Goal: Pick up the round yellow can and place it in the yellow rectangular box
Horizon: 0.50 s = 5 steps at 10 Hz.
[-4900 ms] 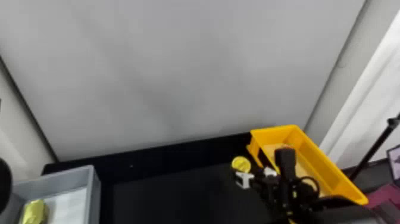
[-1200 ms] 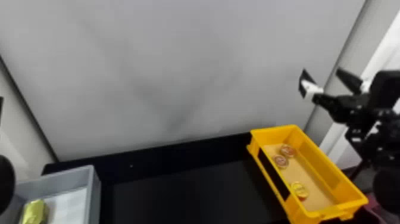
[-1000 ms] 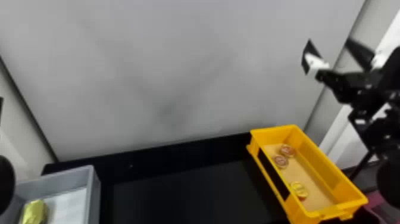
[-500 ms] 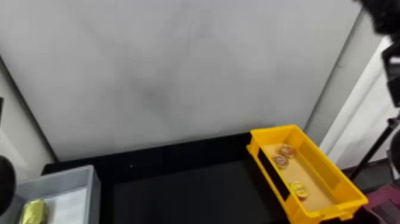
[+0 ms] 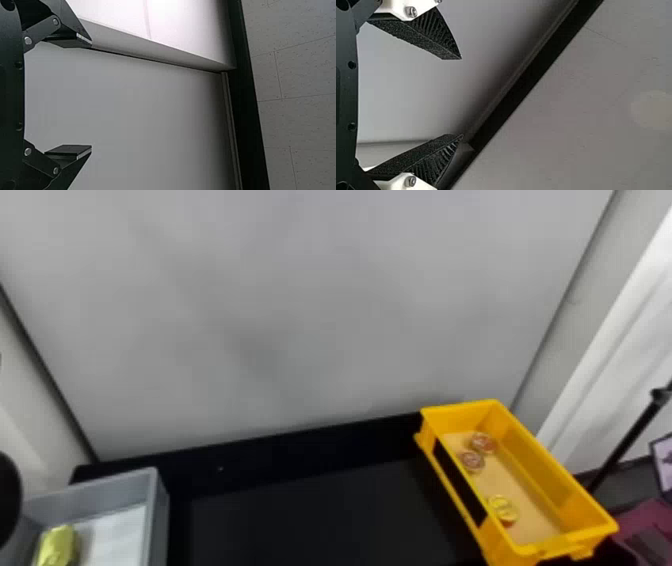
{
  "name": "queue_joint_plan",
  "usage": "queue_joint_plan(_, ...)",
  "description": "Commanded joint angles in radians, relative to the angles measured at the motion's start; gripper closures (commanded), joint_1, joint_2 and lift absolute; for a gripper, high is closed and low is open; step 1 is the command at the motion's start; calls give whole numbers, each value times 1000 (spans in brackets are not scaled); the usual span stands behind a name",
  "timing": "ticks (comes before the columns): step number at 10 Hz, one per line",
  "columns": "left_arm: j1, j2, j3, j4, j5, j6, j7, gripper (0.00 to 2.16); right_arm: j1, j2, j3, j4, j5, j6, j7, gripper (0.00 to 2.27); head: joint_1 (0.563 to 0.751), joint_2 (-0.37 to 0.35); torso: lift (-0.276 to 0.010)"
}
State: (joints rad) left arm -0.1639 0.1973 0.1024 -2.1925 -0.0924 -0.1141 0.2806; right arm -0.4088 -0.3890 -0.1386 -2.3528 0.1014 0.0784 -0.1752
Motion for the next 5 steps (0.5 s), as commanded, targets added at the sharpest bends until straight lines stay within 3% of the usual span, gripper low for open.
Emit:
queue_joint_plan(1,9,-2,10,-4,0,1,2,314,-48,-39,-12,-33,21,-6,-18,91,606,-81,0)
queue_joint_plan(5,10,-5,11,-10,-3,4,3,314,-45,-36,-7,-33,27,-11,-33,91,606,-81,0)
